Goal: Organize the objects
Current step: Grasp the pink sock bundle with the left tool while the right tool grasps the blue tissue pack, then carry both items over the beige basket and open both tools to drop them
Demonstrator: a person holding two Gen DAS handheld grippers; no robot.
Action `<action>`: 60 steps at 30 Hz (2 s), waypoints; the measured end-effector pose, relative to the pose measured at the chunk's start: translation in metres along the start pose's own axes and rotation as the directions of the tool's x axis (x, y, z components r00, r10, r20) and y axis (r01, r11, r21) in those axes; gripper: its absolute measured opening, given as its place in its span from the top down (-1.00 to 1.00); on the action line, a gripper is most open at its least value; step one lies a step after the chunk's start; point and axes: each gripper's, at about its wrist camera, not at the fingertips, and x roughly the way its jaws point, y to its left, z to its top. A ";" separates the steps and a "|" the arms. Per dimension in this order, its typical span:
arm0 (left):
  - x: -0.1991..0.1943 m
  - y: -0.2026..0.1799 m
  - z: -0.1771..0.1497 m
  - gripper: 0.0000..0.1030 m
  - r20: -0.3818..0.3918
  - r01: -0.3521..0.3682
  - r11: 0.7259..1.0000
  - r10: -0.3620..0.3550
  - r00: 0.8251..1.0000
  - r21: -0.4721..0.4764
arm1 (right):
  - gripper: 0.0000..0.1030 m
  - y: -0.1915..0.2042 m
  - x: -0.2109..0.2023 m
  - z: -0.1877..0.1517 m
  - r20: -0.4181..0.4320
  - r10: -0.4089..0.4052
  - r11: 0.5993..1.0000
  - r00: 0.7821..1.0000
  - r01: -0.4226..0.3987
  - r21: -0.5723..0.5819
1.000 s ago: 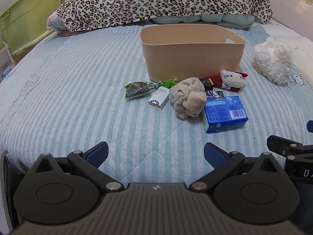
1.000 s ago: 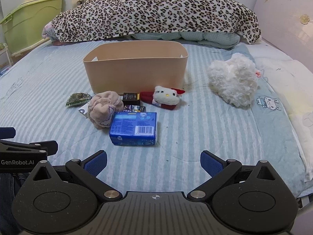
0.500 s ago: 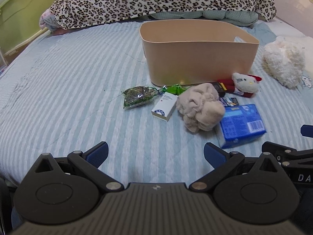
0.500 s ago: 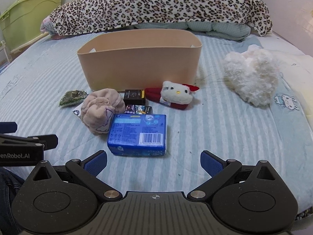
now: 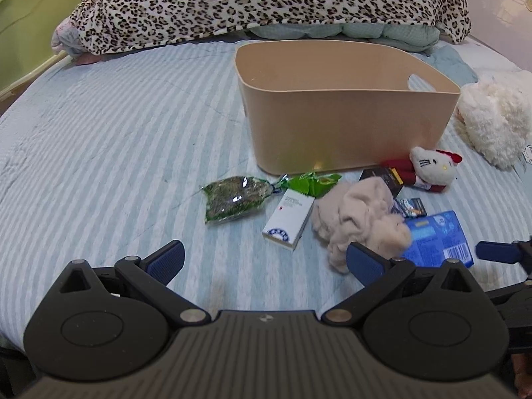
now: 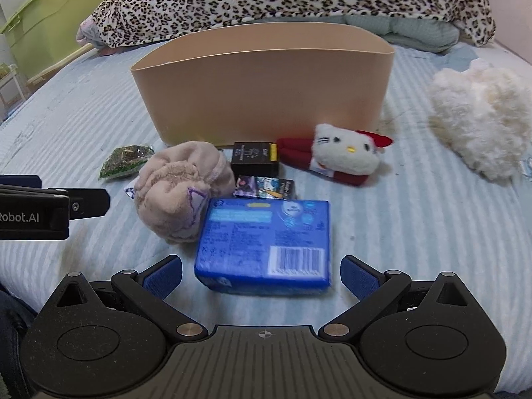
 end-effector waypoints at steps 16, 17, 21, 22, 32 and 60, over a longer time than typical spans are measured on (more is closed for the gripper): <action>0.036 -0.026 0.018 -0.96 -0.021 0.167 0.986 -0.168 0.986 -0.022 | -1.00 -0.023 0.030 0.007 -0.030 -0.086 0.996 0.996 0.087 0.022; 0.039 -0.028 0.018 -0.88 -0.024 0.179 0.984 -0.179 0.984 -0.024 | -1.00 -0.028 0.029 0.007 -0.025 -0.093 0.995 0.995 0.094 0.028; 0.054 -0.036 0.018 -0.73 -0.059 0.184 0.982 -0.185 0.981 -0.032 | -0.96 -0.044 0.027 0.010 -0.007 -0.096 0.994 0.995 0.097 0.043; 0.058 -0.036 0.018 -0.65 -0.066 0.191 0.981 -0.193 0.979 -0.044 | -0.93 -0.046 0.027 0.010 -0.004 -0.094 0.995 0.996 0.094 0.044; 0.062 -0.040 0.018 0.20 -0.106 0.272 0.958 -0.280 0.954 -0.090 | -0.79 -0.045 0.022 0.008 0.034 -0.066 0.997 0.997 0.065 0.028; -0.011 -0.004 0.134 0.42 0.261 0.103 0.991 -0.078 0.962 -0.084 | -0.76 -0.045 -0.044 0.125 0.380 -0.126 0.991 0.916 0.104 0.079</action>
